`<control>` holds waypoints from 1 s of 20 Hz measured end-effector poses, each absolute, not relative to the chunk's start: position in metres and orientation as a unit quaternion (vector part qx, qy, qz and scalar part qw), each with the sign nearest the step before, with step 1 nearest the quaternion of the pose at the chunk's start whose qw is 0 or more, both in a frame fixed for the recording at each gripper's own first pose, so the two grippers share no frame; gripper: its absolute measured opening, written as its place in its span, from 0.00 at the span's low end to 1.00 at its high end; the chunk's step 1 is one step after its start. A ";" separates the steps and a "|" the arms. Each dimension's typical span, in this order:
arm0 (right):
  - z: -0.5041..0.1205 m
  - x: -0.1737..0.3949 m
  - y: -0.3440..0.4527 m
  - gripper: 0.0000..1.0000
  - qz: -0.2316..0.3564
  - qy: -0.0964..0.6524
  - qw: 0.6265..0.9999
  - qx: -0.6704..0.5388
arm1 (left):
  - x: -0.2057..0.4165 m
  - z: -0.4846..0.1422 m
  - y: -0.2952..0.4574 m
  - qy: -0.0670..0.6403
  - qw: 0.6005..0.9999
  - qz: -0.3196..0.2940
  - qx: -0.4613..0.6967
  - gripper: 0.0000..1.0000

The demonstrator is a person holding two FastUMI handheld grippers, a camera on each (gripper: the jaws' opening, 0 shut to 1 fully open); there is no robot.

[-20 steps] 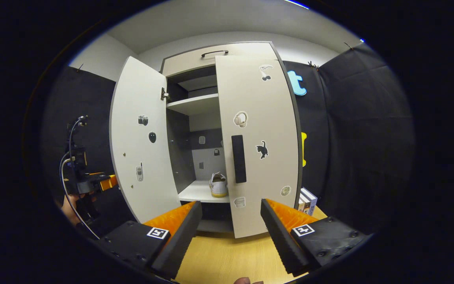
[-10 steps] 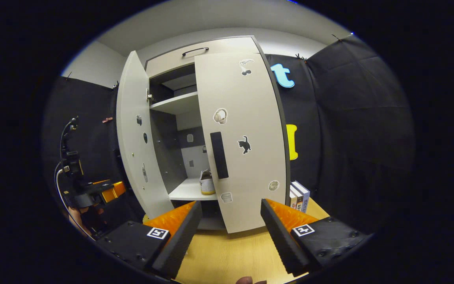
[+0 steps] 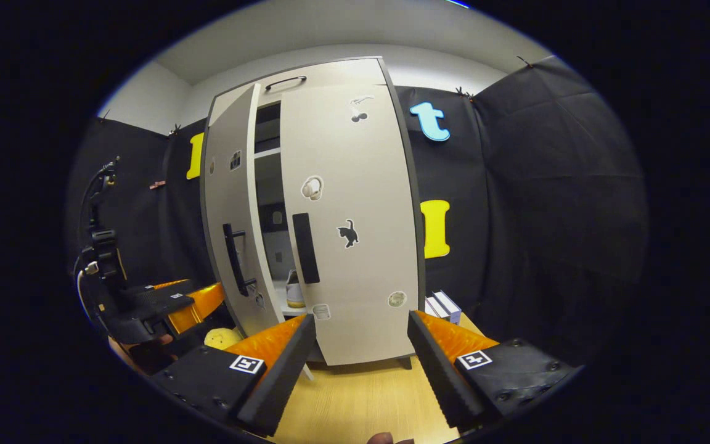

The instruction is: Grab one shoe with the right hand and put it into the shoe cabinet, grab the other shoe with the left hand and put it into the shoe cabinet; then close the right door with the right hand and the left door with the left hand.

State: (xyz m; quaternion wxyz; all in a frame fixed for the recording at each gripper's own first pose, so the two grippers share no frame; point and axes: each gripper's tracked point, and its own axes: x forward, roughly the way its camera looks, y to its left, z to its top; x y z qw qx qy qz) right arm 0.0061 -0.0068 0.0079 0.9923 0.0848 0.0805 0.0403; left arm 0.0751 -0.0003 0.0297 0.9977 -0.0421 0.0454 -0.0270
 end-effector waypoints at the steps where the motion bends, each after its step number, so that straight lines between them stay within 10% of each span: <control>1: 0.007 0.008 -0.012 0.98 0.039 0.081 0.992 0.086 | 0.075 0.029 -0.005 0.049 0.997 -0.029 -0.044 0.94; 20: 0.009 0.034 -0.044 0.98 0.044 0.071 0.994 0.068 | 0.067 0.043 -0.049 0.042 0.998 -0.028 -0.036 0.94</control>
